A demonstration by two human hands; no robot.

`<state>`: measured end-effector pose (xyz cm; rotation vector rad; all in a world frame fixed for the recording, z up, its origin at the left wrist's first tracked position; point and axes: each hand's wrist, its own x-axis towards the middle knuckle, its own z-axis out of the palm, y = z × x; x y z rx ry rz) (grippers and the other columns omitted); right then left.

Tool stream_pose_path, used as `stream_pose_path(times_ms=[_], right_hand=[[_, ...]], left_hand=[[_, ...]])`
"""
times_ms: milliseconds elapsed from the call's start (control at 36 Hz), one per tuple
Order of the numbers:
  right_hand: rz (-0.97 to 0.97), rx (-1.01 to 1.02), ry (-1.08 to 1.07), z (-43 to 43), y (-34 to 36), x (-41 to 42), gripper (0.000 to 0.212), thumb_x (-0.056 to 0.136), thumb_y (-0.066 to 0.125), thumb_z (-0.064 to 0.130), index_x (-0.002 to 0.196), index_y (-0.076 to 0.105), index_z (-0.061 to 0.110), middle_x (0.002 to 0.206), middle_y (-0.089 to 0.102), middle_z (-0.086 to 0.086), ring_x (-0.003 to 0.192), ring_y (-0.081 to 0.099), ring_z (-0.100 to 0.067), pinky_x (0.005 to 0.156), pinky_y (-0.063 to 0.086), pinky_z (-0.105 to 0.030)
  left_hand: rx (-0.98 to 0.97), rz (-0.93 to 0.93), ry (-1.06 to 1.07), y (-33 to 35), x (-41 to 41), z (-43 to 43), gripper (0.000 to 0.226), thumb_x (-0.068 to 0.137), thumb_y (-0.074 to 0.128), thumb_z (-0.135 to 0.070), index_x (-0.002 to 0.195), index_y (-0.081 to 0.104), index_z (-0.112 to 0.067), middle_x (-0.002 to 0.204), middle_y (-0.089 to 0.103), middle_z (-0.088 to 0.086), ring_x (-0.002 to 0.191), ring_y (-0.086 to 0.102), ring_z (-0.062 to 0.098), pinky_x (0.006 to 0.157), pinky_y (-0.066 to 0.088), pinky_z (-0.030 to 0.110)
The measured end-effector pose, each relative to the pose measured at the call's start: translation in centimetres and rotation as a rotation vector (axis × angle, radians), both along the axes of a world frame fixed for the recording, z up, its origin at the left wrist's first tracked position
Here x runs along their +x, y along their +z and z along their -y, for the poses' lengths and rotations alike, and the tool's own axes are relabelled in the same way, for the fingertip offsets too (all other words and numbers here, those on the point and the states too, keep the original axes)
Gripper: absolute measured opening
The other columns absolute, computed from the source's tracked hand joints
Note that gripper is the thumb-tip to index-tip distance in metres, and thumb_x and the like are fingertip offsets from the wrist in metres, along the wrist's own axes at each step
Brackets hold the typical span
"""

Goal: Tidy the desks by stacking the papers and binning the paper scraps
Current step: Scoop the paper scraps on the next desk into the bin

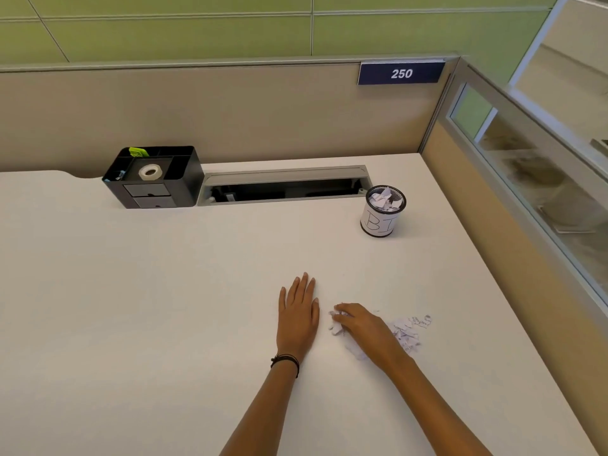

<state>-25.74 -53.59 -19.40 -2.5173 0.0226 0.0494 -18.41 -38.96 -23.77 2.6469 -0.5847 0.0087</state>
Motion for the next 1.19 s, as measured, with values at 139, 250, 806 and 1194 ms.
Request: stream_pose_path(times_ms=[139, 250, 806, 1194], right_hand=[[0.107, -0.108, 0.078, 1.5, 0.1, 0.5, 0.019, 0.077, 0.067, 0.015, 0.095, 0.07, 0.012, 0.1, 0.064, 0.0, 0.091, 0.062, -0.018, 0.069, 0.054, -0.027], [0.128, -0.106, 0.078, 2.6, -0.2, 2.0, 0.013, 0.077, 0.066, 0.001, 0.084, 0.072, 0.01, 0.091, 0.066, -0.003, 0.081, 0.064, -0.02, 0.06, 0.052, -0.026], [0.431, 0.297, -0.457, 12.2, 9.3, 14.4, 0.018, 0.077, 0.065, -0.002, 0.092, 0.072, 0.005, 0.089, 0.067, -0.008, 0.071, 0.055, 0.014, 0.063, 0.037, -0.001], [0.421, 0.279, -0.476, 14.5, 10.4, 16.2, 0.022, 0.085, 0.061, 0.001, 0.106, 0.067, 0.006, 0.126, 0.059, -0.009, 0.114, 0.055, -0.02, 0.095, 0.043, -0.026]], left_hand=[[0.028, 0.014, 0.002, -0.3, 0.1, 0.0, 0.049, 0.096, 0.024, -0.03, 0.14, 0.041, -0.018, 0.148, 0.037, -0.001, 0.136, 0.036, 0.018, 0.115, 0.019, 0.04], [0.026, 0.014, -0.005, -0.3, 0.1, -0.1, 0.048, 0.096, 0.025, -0.029, 0.139, 0.042, -0.017, 0.148, 0.038, -0.001, 0.136, 0.036, 0.018, 0.113, 0.011, 0.036], [0.005, 0.007, 0.005, -0.6, 0.0, 0.1, 0.048, 0.097, 0.024, -0.029, 0.143, 0.036, -0.021, 0.152, 0.03, -0.004, 0.139, 0.028, 0.014, 0.114, 0.008, 0.036], [0.002, -0.004, -0.001, -0.4, 0.0, 0.0, 0.048, 0.098, 0.025, -0.029, 0.143, 0.035, -0.021, 0.152, 0.03, -0.004, 0.14, 0.027, 0.014, 0.114, 0.008, 0.036]])
